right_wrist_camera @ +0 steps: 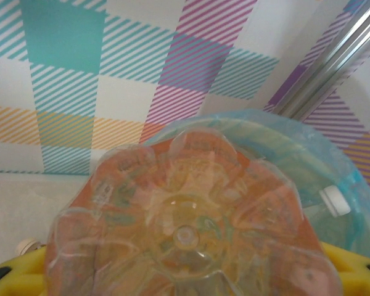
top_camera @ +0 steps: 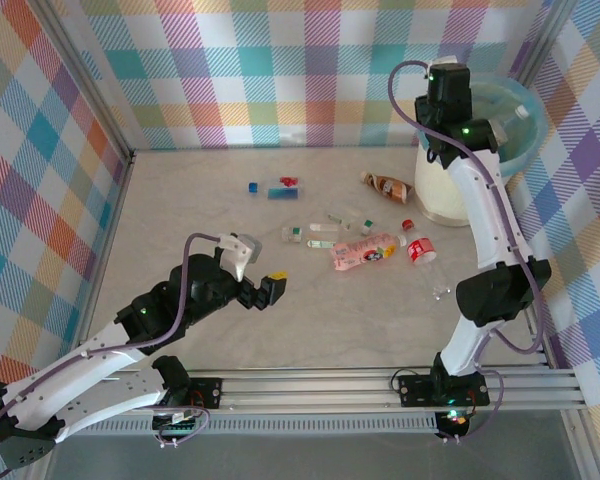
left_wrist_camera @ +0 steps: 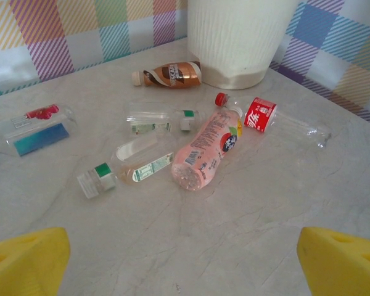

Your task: Put the plastic bottles in the bin

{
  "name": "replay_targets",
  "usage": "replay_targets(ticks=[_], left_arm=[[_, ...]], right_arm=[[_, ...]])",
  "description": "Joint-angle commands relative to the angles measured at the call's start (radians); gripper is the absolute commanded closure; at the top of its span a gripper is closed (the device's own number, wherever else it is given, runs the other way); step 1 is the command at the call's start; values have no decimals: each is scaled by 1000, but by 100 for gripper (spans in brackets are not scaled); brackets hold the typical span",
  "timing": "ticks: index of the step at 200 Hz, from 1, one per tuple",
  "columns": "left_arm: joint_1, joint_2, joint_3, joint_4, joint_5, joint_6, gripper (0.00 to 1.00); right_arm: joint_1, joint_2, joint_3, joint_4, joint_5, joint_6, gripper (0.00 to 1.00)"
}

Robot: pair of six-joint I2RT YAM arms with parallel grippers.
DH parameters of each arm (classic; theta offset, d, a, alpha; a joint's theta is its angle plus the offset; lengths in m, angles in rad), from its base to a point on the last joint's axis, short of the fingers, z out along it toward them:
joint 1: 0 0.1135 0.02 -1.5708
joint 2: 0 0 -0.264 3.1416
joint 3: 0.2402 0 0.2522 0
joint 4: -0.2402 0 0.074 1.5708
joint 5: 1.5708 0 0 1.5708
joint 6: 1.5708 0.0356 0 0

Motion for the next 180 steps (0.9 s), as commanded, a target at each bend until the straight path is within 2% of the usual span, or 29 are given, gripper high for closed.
replay_targets(ticks=[1,32,103,139,180], left_arm=[[-5,15,-6,59,-6,-5,5],[-5,52,12,63,-3,-1,5],[-5,72,24,70,2,0,5],[-4,60,25,56,-1,0,5],[-5,36,12,46,-11,-3,5]], right_arm=[[16,-53,-8,-23,-3,79,49],[24,-71,-45,-8,10,81,48],[27,-158,-240,14,-25,271,47],[22,-169,-330,48,-40,289,42],[-22,-144,-357,46,-77,300,38]])
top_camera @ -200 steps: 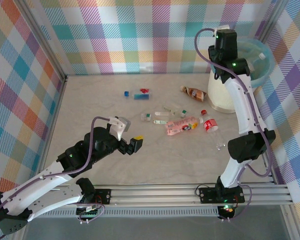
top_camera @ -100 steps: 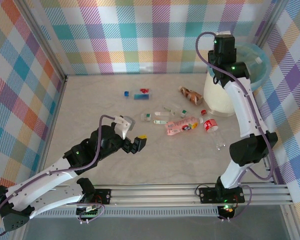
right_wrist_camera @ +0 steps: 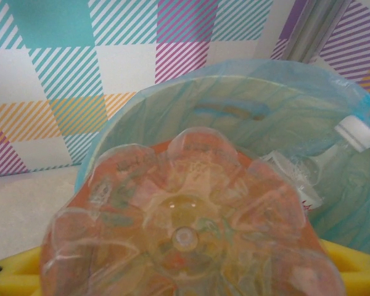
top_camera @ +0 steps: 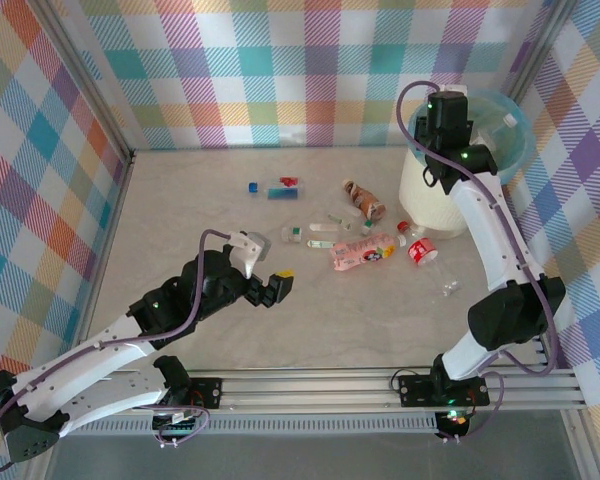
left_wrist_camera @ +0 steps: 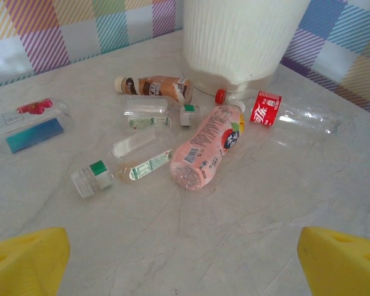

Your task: Put the plastic bottles in the bin

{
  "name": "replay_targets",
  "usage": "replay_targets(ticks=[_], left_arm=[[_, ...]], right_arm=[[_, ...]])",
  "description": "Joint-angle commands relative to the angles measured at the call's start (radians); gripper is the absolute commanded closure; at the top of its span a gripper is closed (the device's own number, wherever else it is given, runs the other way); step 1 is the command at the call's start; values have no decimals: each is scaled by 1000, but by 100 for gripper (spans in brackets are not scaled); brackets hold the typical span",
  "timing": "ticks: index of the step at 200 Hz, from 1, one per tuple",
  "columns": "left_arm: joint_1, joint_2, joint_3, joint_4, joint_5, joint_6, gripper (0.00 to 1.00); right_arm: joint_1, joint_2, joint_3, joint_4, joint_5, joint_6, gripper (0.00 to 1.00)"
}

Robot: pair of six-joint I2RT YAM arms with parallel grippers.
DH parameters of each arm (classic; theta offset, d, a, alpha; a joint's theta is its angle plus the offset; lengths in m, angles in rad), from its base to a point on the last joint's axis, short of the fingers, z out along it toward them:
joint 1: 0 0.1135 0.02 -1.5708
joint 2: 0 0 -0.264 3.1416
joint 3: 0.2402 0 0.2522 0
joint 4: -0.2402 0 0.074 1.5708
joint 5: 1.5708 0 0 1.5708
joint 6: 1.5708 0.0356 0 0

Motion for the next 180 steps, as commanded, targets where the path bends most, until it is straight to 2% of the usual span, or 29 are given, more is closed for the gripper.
replay_targets(ticks=[1,95,112,146,180], left_arm=[[-6,-27,12,8,-11,-3,5],[-5,-66,-13,-1,-22,-26,5],[-5,-71,-13,-4,-26,-26,5],[-5,-77,-13,-6,-30,-26,5],[-5,-73,-8,0,-31,-26,5]], right_arm=[[-21,22,-31,-67,-58,40,38],[-89,17,-155,-18,-172,94,35],[-95,23,-135,-24,-183,87,32],[-95,-21,-72,-55,-211,106,17],[-95,-107,-25,-65,-210,122,14]])
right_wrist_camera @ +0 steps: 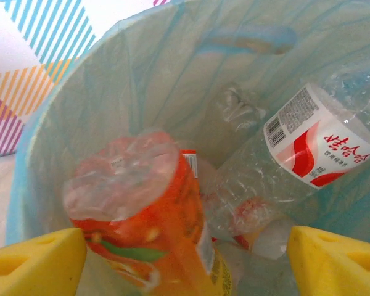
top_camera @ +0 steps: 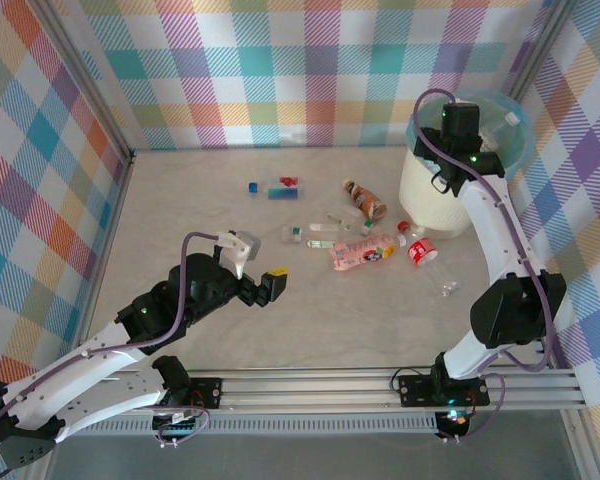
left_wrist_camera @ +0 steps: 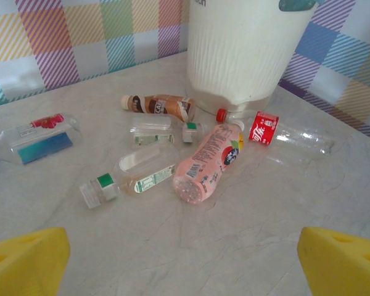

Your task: Put the plastic bottles in the bin

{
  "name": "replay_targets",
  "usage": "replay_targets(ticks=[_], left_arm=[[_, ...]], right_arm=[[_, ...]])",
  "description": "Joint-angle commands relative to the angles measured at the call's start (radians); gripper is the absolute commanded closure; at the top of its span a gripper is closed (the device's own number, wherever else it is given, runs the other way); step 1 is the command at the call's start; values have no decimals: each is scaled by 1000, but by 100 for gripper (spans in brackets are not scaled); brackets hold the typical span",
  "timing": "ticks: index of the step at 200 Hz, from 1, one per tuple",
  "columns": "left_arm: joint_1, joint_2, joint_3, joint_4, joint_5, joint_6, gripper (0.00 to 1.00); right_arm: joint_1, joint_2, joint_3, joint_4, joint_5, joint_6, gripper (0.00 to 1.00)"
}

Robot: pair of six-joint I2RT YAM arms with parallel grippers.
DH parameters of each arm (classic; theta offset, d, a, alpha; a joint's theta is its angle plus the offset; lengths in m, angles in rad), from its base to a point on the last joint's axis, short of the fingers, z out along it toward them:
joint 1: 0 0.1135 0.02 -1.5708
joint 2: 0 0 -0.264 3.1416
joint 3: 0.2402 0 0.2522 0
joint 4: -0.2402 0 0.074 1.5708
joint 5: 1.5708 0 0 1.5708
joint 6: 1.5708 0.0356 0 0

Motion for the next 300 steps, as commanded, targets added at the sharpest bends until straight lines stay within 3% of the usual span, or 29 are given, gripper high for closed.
replay_targets(ticks=[1,35,89,112,151,223,263,300], left_arm=[[-5,-8,-8,6,-12,-15,5],[-5,5,-8,19,-10,-21,5],[-5,21,-2,23,-9,-46,5],[-5,15,-6,17,-15,-58,5],[-5,-10,-8,-5,-39,-64,5],[-5,-11,-21,-7,-56,-66,5],[-3,1,-19,-7,-67,-69,5],[-4,25,6,-54,-97,-68,5]], right_arm=[[3,-91,60,-37,-19,18,14],[3,-118,77,-46,-33,3,19],[3,-39,97,-10,-103,59,46],[2,26,135,5,-90,80,51],[2,134,221,-72,-74,75,52],[-54,84,1,-76,-120,98,53],[-70,119,78,-125,-181,104,51],[-69,49,126,-127,-253,151,43]])
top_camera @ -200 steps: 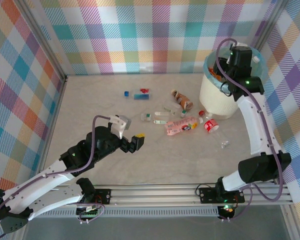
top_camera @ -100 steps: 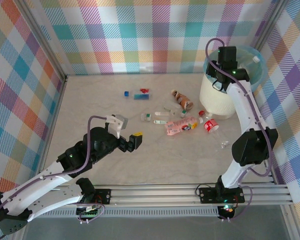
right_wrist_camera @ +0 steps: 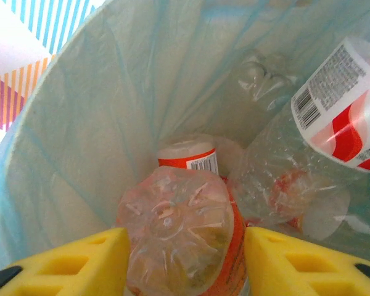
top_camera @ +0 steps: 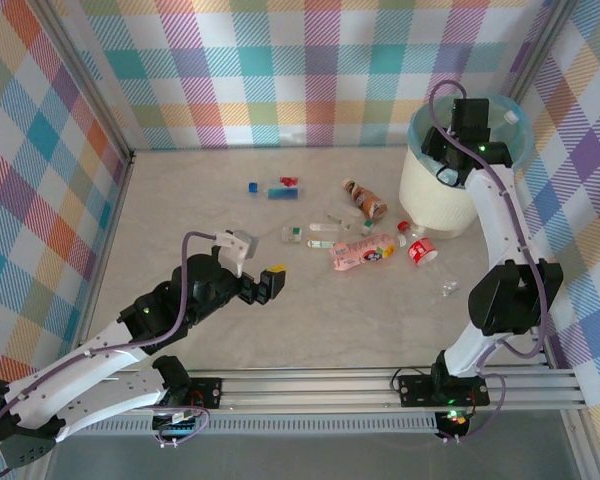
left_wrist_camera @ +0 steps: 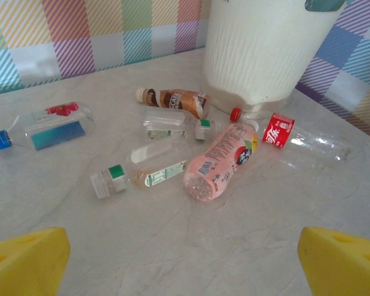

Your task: Put the plastic bottles in the bin

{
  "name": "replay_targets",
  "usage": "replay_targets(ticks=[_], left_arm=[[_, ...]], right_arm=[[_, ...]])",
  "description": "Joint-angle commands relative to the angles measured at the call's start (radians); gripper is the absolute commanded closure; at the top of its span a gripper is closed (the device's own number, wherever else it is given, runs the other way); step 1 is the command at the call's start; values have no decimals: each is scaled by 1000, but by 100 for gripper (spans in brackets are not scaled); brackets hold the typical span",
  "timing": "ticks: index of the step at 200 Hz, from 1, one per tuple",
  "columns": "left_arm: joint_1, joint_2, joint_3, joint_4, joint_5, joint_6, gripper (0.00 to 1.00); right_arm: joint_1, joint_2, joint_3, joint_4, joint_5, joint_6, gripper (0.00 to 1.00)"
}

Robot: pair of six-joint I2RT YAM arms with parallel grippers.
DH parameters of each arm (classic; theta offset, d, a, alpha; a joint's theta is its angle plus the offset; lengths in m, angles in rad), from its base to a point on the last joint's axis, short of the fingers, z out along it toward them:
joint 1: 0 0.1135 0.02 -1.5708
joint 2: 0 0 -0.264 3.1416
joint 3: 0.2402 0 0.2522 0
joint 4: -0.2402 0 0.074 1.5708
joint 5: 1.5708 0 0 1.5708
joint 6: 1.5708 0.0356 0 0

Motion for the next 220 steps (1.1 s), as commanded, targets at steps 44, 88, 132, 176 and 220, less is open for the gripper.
replay_targets(ticks=[44,88,132,176,220], left_arm=[[-2,115,94,-116,-132,18,4],[-3,319,200,-151,-97,24,6],[-8,621,415,-227,40,98,11],[-22,961,643,-238,77,177,13],[-60,1290,928,-369,32,236,14]], right_arm=[[24,-239,-36,58,-102,50,25],[87,-412,-142,48,-132,30,21],[129,-712,-456,77,-175,68,21],[129,-934,-619,16,-151,2,21],[129,-1061,-638,2,-102,-77,19]])
